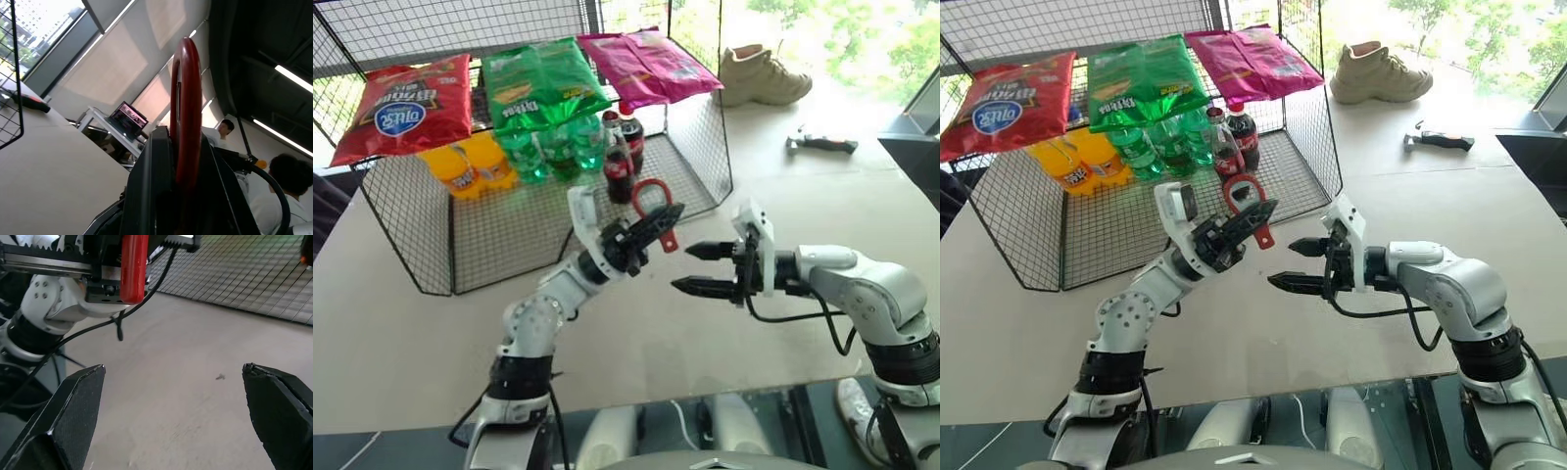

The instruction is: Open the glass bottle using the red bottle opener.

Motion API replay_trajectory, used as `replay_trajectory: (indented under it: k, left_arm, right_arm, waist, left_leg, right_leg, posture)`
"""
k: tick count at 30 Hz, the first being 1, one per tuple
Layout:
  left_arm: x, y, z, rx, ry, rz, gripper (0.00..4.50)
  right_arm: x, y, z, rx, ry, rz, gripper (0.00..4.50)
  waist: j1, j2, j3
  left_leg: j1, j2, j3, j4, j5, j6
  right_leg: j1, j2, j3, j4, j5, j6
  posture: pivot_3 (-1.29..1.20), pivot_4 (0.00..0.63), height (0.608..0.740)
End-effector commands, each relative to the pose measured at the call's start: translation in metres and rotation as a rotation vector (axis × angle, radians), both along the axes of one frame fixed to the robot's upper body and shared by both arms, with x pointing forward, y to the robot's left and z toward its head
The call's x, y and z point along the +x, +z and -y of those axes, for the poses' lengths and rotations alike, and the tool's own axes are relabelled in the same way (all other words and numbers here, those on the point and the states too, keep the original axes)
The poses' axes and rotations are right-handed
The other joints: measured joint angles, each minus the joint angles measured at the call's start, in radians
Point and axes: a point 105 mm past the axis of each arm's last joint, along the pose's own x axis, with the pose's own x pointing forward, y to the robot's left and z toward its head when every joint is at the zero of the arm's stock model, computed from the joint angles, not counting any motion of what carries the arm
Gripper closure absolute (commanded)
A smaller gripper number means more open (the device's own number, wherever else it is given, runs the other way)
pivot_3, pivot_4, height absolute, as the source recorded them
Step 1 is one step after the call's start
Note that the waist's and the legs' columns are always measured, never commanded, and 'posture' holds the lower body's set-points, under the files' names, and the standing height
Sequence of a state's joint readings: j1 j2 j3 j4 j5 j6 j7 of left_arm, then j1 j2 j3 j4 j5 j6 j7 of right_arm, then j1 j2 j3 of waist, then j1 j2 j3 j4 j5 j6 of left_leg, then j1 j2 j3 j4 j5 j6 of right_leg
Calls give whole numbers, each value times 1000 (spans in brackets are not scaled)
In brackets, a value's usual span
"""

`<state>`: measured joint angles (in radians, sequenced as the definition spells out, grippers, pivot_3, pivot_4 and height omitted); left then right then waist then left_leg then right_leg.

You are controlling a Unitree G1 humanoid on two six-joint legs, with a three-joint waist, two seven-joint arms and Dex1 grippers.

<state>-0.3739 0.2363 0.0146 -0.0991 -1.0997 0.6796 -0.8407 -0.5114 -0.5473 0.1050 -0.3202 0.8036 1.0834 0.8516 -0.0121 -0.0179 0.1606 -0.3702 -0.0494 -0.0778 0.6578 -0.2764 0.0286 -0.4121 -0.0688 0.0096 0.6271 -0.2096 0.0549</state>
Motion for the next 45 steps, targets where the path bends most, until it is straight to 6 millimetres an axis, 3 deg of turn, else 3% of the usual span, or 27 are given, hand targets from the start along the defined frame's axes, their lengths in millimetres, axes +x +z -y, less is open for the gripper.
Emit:
replay_trajectory:
  k: [1,7,8,10,17,31,32,34,40,43,45]
  left_arm:
    - [-5,1,11,-4,-83,39,4450]
    - [-4,-6,18,9,-114,54,4450]
    - [-3,-7,19,8,-106,54,4498]
    - [0,-8,18,7,-85,61,4500]
    - [3,-9,20,-7,-65,68,4500]
    - [7,-9,13,-31,-16,48,4500]
    - [8,-9,12,-33,-14,48,3706]
    - [7,-8,11,-40,-18,44,3013]
    - [4,-6,9,-22,-25,55,53]
    - [-6,-4,-3,22,-26,76,53]
    - [-14,-13,-14,111,-7,86,53]
  right_arm:
    - [-4,22,-3,68,66,-28,0]
    - [0,32,-5,91,67,-51,0]
    - [-1,34,-6,93,77,-53,246]
    - [-2,35,-7,94,80,-58,867]
    - [-3,28,-4,52,81,-71,4325]
    - [-9,15,0,-3,121,-118,4434]
    - [-10,14,0,-6,122,-120,4500]
    - [-10,14,0,-8,124,-124,4500]
    - [-7,8,5,-22,95,-131,4500]
    - [8,4,19,-17,-44,-97,4500]
    - [25,-1,34,-23,-193,-55,4500]
  waist:
    - [-1,0,0]
    - [2,0,0]
    - [2,0,0]
    - [2,0,0]
    - [2,0,0]
    - [2,0,0]
    - [2,0,0]
    - [1,0,0]
    - [6,1,0]
    - [5,1,0]
    - [3,1,0]
  left_leg:
    - [0,0,0,0,0,0]
    - [-1,0,0,0,0,0]
    - [-1,0,0,0,0,0]
    - [-2,0,0,0,0,0]
    - [-3,0,-1,1,0,0]
    - [-6,0,-3,3,0,0]
    - [-7,0,-4,4,0,0]
    - [-9,0,-5,6,0,0]
    - [-11,0,-6,9,0,0]
    - [-11,0,-6,9,0,1]
    - [-11,0,-6,9,-1,1]
  right_leg:
    - [0,0,0,0,0,0]
    - [0,-1,0,0,0,0]
    - [-1,-1,0,0,0,0]
    - [-1,-1,0,0,0,0]
    - [-2,-2,0,0,0,0]
    - [-3,-2,-3,0,0,0]
    - [-4,-2,-3,0,0,0]
    - [-4,-2,-5,0,0,0]
    - [-5,-2,-6,0,1,1]
    - [-5,-2,-6,0,1,1]
    - [-5,-2,-6,0,1,1]
  posture:
    - [0,150,740]
    - [0,150,740]
    - [0,150,740]
    - [0,150,740]
    - [0,150,740]
    - [0,150,740]
    - [0,150,740]
    - [0,150,740]
    - [0,150,740]
    - [0,150,740]
    - [0,150,740]
